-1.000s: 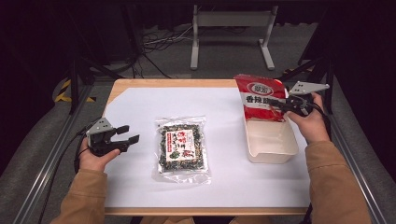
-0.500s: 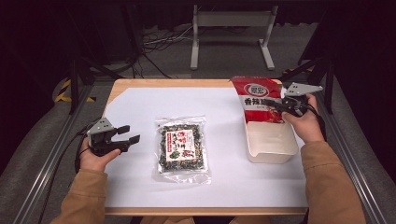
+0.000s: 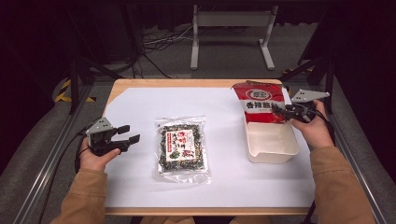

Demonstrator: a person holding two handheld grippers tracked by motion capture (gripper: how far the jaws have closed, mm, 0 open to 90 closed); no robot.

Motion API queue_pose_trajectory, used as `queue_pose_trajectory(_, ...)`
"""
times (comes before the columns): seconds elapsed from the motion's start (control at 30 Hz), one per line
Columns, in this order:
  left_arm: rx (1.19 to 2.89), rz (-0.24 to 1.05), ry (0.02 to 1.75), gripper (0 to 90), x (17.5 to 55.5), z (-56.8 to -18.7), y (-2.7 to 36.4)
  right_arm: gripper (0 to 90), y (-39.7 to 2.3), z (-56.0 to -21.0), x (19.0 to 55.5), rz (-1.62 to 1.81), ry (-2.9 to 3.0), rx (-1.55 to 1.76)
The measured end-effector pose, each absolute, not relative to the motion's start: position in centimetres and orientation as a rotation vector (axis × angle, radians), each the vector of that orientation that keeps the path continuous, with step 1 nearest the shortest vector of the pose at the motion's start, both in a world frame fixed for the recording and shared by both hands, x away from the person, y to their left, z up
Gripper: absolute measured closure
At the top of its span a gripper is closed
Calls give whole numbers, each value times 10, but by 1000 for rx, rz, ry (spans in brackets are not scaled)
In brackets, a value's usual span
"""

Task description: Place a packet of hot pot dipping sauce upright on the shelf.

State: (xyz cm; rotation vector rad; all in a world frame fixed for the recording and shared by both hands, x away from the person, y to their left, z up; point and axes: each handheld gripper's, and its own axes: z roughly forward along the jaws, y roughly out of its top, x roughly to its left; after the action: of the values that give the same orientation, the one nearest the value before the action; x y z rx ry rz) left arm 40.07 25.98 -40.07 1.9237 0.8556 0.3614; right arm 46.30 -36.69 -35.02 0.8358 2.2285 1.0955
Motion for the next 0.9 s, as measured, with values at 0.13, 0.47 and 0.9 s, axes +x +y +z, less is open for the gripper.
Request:
queue_pose_trajectory(0.13, 1922, 355, 859, 369, 401, -401, 259, 835, -367, -354, 463, 1072, 2225, 858)
queue_pose_trajectory(0.47, 1919, 357, 857, 368, 401, -401, 260, 845, -368, -372, 466, 978, 2247, 990)
queue_pose_trajectory(0.9, 1947, 360, 864, 351, 403, -402, 256, 775, -370, -371, 464, 1036, 2220, 1083)
